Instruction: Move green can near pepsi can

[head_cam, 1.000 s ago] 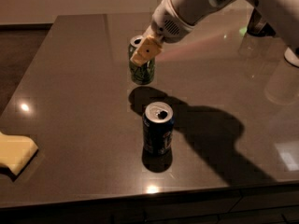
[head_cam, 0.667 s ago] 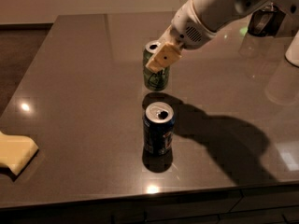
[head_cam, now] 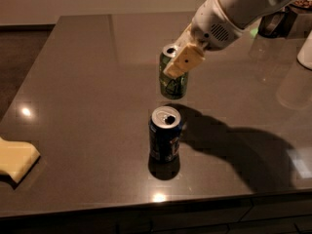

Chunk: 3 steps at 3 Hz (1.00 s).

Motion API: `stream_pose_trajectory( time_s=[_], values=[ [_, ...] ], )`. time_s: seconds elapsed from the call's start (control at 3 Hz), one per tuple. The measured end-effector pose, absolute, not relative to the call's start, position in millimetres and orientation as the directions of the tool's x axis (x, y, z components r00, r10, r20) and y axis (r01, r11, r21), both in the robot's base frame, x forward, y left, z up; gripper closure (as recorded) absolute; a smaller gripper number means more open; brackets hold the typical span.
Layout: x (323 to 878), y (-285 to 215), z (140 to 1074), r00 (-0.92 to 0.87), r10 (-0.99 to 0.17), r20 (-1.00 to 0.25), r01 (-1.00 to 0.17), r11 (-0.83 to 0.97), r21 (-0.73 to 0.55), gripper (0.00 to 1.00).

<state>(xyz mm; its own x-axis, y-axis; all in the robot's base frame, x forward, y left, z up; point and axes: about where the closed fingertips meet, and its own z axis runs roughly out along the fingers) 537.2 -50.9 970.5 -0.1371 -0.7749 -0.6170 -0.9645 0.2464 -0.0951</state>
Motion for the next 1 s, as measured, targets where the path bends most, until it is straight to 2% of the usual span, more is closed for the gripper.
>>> stream_pose_trajectory(
  time_s=[1.0],
  values=[
    [461, -103, 951, -0.007, -0.807, -0.591, -0.999, 0.029, -0.028, 1.00]
  ],
)
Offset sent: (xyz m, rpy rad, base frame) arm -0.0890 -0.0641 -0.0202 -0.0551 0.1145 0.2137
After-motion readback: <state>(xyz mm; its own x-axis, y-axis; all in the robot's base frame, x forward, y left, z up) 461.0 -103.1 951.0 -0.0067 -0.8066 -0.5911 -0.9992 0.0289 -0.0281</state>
